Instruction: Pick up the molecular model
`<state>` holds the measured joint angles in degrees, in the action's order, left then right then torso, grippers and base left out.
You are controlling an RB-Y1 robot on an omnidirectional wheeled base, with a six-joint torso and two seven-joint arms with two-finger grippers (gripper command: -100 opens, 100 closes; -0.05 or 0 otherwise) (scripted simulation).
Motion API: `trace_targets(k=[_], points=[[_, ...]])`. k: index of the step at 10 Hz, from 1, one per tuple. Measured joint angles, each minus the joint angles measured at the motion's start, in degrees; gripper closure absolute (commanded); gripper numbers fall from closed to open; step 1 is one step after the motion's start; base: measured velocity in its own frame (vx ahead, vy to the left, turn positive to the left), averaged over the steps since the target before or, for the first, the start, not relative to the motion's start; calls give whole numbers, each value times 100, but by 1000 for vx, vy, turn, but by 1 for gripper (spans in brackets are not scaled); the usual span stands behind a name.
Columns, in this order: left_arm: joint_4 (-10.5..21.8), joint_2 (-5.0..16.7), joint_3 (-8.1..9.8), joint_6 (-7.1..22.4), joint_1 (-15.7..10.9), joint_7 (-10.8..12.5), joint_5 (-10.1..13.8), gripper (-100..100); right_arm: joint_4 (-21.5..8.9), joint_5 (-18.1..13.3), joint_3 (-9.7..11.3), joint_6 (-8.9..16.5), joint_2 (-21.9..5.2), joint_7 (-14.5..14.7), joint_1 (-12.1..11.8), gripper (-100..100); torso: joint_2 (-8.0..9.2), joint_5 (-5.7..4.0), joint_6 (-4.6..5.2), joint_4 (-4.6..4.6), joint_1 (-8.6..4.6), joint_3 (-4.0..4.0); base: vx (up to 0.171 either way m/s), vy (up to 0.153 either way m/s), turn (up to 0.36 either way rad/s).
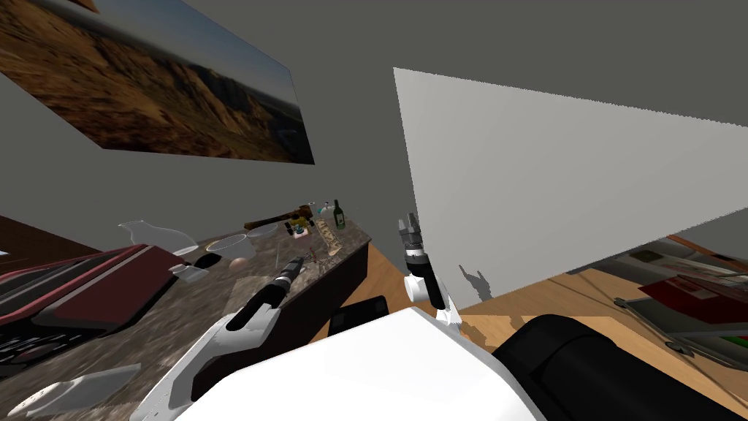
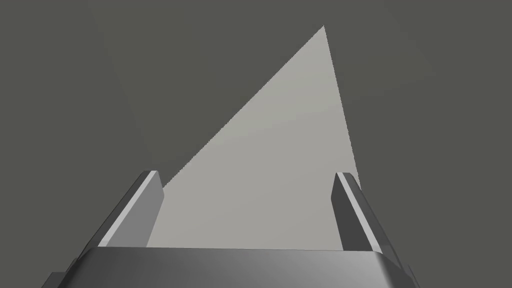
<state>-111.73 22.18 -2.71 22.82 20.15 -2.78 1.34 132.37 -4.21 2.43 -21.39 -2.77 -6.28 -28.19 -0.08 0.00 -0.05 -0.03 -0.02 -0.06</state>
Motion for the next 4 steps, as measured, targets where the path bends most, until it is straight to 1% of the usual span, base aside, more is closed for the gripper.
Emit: trace_targets(k=[1, 2, 3, 4], points=[[1, 0, -1, 1, 1, 0, 0, 100, 0, 0, 0, 0, 0, 0, 0, 0, 1, 0, 0, 1, 2, 1, 0, 0, 0], [1, -1, -1, 1, 1, 0, 0, 0, 0, 0, 0, 0, 0, 0, 0, 0, 1, 0, 0, 1, 2, 1, 0, 0, 0], [1, -1, -1, 1, 1, 0, 0, 100, 0, 0, 0, 0, 0, 0, 0, 0, 2, 0, 0, 1, 3, 1, 0, 0, 0], [1, -1, -1, 1, 1, 1, 1, 0, 0, 0, 0, 0, 0, 0, 0, 0, 2, 0, 0, 1, 3, 2, 0, 0, 0]])
